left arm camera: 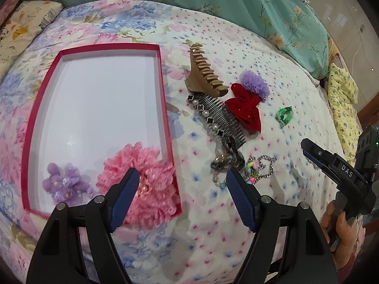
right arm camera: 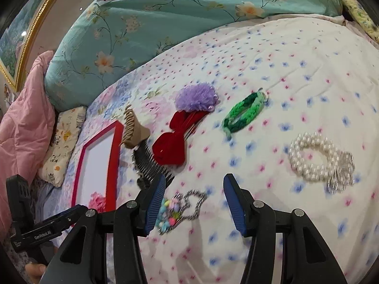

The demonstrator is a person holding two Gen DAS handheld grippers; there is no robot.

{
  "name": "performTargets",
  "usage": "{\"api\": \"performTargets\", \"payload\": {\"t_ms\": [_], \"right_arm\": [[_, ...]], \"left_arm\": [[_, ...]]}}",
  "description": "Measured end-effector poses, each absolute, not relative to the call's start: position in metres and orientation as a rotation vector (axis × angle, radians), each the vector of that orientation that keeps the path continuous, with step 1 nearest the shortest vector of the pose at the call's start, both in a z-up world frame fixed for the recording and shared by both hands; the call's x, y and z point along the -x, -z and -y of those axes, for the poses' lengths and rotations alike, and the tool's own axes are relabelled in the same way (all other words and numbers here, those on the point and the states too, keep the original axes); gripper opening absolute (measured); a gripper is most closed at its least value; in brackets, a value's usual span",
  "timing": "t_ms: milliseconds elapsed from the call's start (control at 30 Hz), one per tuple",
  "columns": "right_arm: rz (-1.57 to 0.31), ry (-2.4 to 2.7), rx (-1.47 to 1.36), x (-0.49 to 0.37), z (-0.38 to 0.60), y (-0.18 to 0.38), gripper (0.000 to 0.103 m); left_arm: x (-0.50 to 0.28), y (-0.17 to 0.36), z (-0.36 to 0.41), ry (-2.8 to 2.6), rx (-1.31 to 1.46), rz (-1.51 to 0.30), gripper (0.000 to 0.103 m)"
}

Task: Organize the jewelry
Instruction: 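Grasp the tan claw clip with left tool while right tool grasps purple tulle scrunchie, then carry both items into the tray and open both tools to release them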

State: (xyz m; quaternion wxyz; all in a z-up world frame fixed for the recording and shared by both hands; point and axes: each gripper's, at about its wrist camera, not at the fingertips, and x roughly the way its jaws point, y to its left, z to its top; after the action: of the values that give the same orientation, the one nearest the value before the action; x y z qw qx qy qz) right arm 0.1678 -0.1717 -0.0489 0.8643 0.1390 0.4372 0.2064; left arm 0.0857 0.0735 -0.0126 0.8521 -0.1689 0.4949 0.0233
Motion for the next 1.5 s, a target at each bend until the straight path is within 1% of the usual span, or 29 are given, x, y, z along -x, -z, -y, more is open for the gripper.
{"api": "performTargets", "payload": {"t_ms": [433, 467, 500, 700, 867, 933, 967, 1000, 1033, 1067, 1100, 1133, 1400, 1500], "right_arm": [[-0.954, -0.411, -0.296, -0.257, 0.152, 0.055, 0.054], [-0.955, -0.411, -0.292, -0.267, 0.149, 0.055, 0.054], [-0.959, -0.411, -0.287, -0.277, 0.146, 0.055, 0.054], [-1.009, -0.416, -0.256, -0.324, 0.133, 0.068, 0.055], [-1.034, -0.426, -0.222, -0.344, 0.12, 0.08, 0.055], [-1.041, -0.425, -0.193, -0.348, 0.115, 0.084, 0.053], [-1.036, -0.419, -0.175, -0.348, 0.113, 0.084, 0.052], [-1.029, -0.408, -0.157, -0.348, 0.112, 0.085, 0.043], [-1.022, -0.393, -0.141, -0.348, 0.112, 0.085, 0.026], [-1.019, -0.386, -0.139, -0.348, 0.113, 0.085, 0.022], [-1.014, -0.386, -0.155, -0.347, 0.116, 0.084, 0.02], [-1.006, -0.381, -0.162, -0.346, 0.118, 0.082, 0.015], [-0.892, -0.377, -0.243, -0.32, 0.139, 0.046, 0.014], [-0.876, -0.421, -0.279, -0.308, 0.138, 0.033, 0.014]], "left_arm": [[-0.179, 0.016, -0.075, -0.028, 0.429, -1.063, 0.076], [-0.184, 0.017, -0.074, -0.027, 0.431, -1.066, 0.082], [-0.195, 0.02, -0.073, -0.033, 0.433, -1.069, 0.084], [-0.244, 0.041, -0.07, -0.078, 0.41, -1.109, 0.084], [-0.263, 0.057, -0.071, -0.128, 0.378, -1.129, 0.083], [-0.264, 0.06, -0.072, -0.124, 0.38, -1.126, 0.071], [-0.264, 0.062, -0.073, -0.108, 0.387, -1.13, 0.059], [-0.266, 0.063, -0.073, -0.095, 0.395, -1.132, 0.048], [-0.265, 0.065, -0.073, -0.072, 0.404, -1.134, 0.042], [-0.265, 0.063, -0.072, -0.072, 0.396, -1.131, 0.035], [-0.265, 0.061, -0.072, -0.066, 0.39, -1.119, 0.026], [-0.264, 0.058, -0.073, -0.058, 0.391, -1.108, 0.027], [-0.245, 0.027, -0.081, -0.001, 0.409, -1.025, 0.027], [-0.231, 0.015, -0.086, 0.012, 0.404, -0.999, 0.027]]}}
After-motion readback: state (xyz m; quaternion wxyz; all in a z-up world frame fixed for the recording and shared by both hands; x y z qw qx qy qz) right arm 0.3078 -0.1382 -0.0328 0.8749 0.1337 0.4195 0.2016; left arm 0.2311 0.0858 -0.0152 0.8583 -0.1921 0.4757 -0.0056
